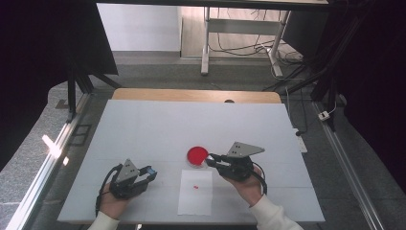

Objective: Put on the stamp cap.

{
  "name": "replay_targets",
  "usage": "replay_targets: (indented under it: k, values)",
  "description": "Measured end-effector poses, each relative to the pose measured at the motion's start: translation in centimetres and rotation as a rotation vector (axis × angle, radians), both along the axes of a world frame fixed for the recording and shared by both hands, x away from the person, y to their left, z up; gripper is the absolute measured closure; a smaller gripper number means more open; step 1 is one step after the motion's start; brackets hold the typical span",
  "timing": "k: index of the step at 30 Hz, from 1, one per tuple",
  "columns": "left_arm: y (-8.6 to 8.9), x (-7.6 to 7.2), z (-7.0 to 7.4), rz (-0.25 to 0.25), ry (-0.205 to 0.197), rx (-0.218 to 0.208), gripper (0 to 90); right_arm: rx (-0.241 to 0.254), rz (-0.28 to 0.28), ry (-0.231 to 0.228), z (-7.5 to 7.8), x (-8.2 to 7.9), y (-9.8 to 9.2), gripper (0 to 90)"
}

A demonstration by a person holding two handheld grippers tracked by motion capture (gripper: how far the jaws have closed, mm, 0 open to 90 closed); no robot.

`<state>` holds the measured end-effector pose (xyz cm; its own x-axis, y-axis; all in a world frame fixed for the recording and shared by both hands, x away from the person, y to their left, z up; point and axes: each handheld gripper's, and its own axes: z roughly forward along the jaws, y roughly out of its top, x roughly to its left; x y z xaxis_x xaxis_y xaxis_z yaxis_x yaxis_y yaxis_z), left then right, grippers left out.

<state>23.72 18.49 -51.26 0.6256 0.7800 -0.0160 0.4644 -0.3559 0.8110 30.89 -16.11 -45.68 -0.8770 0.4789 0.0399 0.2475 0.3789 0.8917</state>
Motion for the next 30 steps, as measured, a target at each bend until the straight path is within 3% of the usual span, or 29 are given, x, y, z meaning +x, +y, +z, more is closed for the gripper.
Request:
replay_targets:
  k: [30]
  values:
    - [-3.8, 2.0, 0.1, -0.070, -0.008, -0.001, 64.5, 0.005, -0.006, -0.004, 0.1, 0.0, -0.1, 76.1]
